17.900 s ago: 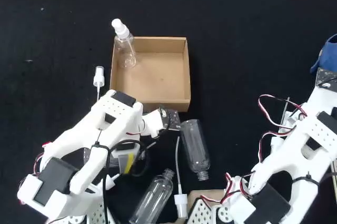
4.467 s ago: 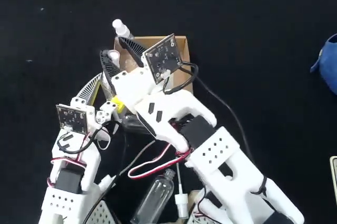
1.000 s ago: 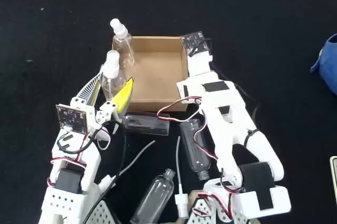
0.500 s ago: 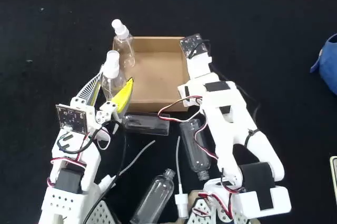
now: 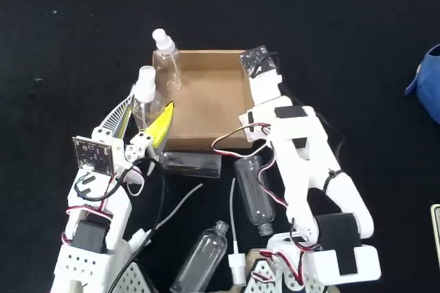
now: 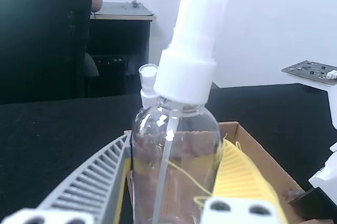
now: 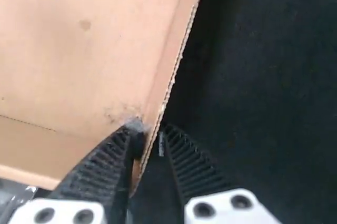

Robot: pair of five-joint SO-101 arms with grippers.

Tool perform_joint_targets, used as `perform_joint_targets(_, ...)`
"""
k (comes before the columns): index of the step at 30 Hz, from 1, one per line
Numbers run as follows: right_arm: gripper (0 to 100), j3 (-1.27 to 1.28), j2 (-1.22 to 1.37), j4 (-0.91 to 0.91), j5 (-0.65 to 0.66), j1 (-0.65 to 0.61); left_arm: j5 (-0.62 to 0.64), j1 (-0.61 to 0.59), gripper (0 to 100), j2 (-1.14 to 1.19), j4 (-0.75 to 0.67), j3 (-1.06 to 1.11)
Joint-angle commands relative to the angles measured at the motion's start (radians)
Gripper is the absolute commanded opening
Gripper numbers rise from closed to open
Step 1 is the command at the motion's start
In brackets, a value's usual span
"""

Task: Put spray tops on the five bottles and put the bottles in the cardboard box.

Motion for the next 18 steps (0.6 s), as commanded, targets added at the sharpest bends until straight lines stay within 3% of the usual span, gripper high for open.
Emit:
perform_joint_targets(1, 1.8, -0.001, -0.031, 0.02, 0.009, 0.023, 0.006, -0.002, 3, -0.021, -0.026, 0.013)
perform_joint_targets(12, 2.8, 0.048, -0.093, -0.006, 0.009, 0.021, 0.006, -0.002, 3, -0.021, -0.018, 0.013)
perform_joint_targets(18, 18.1, 0.042, -0.09, -0.026, 0.002, 0.014, 0.005, 0.004, 3, -0.021, -0.051, 0.013)
